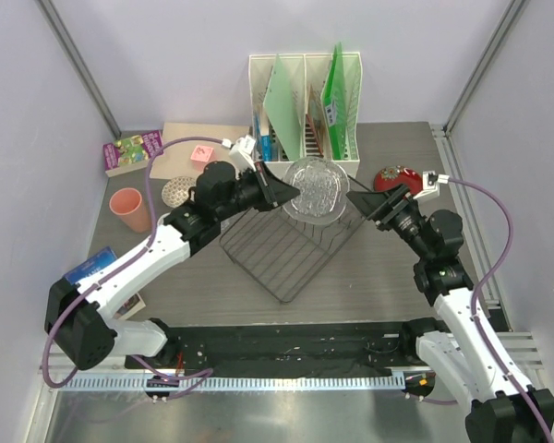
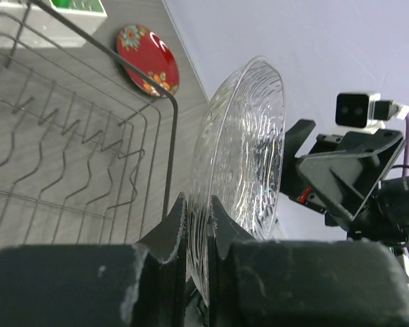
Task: Unload the mixed dishes from the dish rack
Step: Pick up the plate from the dish rack.
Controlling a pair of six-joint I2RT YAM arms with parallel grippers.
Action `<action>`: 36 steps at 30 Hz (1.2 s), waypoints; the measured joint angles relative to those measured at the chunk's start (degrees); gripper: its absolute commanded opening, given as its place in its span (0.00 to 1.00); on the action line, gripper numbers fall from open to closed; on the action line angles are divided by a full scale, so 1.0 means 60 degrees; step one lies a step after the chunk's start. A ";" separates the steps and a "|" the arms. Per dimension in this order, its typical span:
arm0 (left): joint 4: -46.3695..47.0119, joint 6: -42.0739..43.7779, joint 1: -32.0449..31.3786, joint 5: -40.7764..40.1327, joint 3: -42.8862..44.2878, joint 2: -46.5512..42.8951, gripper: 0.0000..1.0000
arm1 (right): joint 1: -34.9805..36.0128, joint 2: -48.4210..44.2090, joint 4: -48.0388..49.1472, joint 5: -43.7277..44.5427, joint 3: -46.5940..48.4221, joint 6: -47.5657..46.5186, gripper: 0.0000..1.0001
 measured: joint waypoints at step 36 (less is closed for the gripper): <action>-0.3184 0.0616 0.1501 -0.3858 0.0310 -0.3085 1.00 | -0.1410 0.2331 -0.0324 -0.0091 0.0885 0.0044 0.01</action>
